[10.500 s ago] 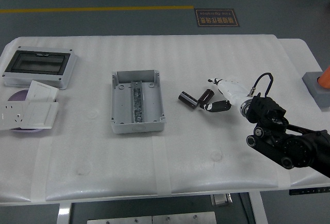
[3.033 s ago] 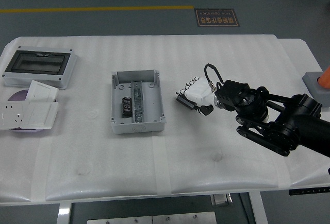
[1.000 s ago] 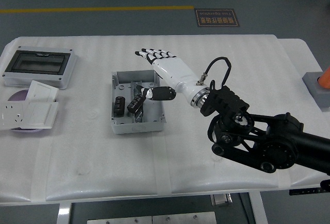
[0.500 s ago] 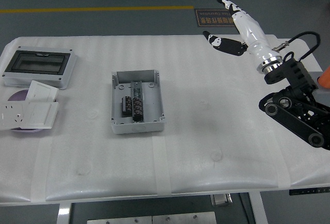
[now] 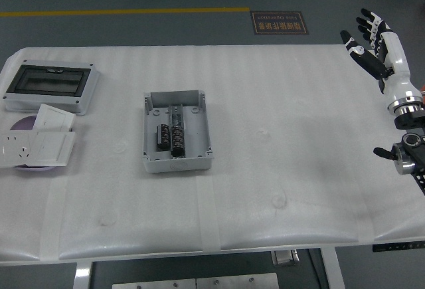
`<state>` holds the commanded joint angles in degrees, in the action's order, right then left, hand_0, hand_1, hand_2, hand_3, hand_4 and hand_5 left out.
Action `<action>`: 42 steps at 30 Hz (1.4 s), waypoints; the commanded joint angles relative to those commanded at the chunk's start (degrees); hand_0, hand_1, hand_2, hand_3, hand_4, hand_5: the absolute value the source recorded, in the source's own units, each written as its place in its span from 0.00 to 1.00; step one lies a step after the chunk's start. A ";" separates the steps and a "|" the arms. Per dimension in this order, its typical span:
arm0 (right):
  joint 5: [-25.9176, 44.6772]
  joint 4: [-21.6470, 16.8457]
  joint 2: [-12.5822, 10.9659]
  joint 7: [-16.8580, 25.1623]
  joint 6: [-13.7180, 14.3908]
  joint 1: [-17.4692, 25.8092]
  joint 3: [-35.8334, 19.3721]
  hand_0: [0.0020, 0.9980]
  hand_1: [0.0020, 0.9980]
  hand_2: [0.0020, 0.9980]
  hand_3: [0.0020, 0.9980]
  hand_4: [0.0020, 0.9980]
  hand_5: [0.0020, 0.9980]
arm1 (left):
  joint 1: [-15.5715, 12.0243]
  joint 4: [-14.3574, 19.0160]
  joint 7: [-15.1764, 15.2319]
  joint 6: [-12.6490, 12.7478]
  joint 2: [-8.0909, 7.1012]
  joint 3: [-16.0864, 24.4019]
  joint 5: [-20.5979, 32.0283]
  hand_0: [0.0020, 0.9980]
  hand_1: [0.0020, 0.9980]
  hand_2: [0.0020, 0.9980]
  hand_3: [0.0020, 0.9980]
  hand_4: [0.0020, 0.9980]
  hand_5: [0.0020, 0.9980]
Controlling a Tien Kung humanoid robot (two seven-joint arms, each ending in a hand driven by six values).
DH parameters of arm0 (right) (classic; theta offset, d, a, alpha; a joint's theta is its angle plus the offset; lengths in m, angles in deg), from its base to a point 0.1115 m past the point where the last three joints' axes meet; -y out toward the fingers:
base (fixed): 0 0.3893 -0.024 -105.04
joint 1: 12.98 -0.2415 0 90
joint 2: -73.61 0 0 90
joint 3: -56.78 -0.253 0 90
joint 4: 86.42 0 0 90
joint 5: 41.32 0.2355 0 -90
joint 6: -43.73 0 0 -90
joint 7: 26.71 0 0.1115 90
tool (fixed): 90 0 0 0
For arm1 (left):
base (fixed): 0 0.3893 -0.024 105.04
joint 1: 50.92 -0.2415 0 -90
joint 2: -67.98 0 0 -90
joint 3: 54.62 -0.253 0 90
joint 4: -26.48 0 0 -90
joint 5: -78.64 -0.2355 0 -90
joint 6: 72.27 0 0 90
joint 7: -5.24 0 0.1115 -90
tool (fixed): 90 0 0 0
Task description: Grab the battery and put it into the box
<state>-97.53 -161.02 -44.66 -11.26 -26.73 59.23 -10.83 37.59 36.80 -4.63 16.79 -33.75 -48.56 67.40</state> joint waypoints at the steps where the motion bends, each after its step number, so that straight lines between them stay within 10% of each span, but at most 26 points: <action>1: 1.37 -0.39 0.30 0.59 -0.34 1.20 -1.42 0.89 0.87 0.89 0.91 0.78 0.48 | -0.07 0.00 -0.09 -0.02 0.04 0.48 -0.41 0.65 0.66 0.62 0.64 0.60 0.43; 12: 10.54 -2.45 3.37 3.53 -3.32 7.15 -11.38 0.89 0.87 0.89 0.91 0.79 0.47 | -0.32 0.00 -0.54 -0.20 0.46 2.98 -2.45 0.65 0.66 0.62 0.65 0.60 0.43; 42: 9.50 -3.61 3.46 2.83 -2.33 7.79 -14.01 0.89 0.85 0.86 0.90 0.81 0.49 | 0.23 0.00 -0.53 -0.21 -0.32 1.60 -1.60 0.65 0.66 0.62 0.66 0.64 0.43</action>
<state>-88.02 -164.64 -41.20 -8.43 -29.07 67.03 -24.84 37.82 36.80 -5.16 16.57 -34.07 -46.96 65.80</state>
